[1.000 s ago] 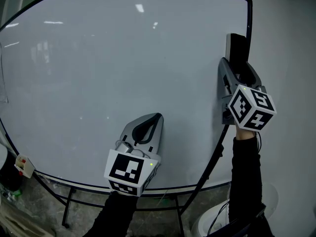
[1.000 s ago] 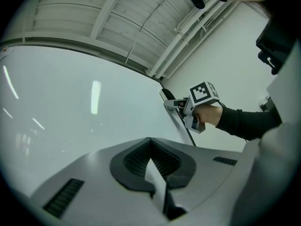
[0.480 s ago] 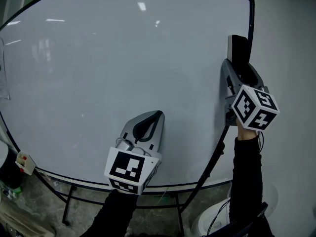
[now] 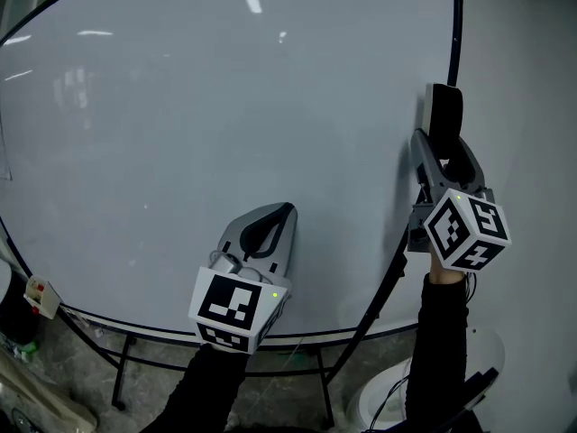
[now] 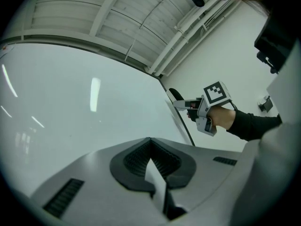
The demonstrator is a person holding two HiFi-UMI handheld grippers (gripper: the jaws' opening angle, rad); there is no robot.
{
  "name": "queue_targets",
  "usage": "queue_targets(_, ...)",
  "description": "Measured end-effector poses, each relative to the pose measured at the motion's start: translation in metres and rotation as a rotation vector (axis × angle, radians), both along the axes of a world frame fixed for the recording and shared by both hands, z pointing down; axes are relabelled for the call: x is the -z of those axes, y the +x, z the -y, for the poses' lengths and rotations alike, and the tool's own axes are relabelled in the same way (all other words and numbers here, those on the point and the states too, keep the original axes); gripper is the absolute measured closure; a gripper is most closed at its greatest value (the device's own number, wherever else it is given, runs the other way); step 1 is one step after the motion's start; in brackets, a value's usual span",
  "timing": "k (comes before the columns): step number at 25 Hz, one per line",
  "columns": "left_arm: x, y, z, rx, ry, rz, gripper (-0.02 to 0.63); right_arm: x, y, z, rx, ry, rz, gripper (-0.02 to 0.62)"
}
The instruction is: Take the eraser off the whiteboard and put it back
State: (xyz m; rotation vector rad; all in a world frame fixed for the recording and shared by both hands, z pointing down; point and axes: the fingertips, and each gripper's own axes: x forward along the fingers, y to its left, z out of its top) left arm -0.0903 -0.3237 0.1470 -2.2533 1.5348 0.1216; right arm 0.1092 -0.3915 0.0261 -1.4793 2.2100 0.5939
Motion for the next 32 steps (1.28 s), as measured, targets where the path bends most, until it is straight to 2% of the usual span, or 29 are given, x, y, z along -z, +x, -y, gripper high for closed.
queue_targets(6, -0.003, 0.001, 0.004, -0.001, -0.003, -0.001, 0.601, -0.017, 0.004, -0.024, 0.045, -0.013, 0.019, 0.319)
queue_targets(23, -0.001, -0.001, 0.004, -0.011, 0.013, -0.028, 0.601, -0.048, 0.017, -0.080, 0.019, -0.011, 0.019, 0.319)
queue_targets(32, 0.007, -0.001, -0.007, 0.004, 0.057, -0.030, 0.602, -0.052, 0.019, -0.091, 0.038, -0.014, 0.039, 0.319)
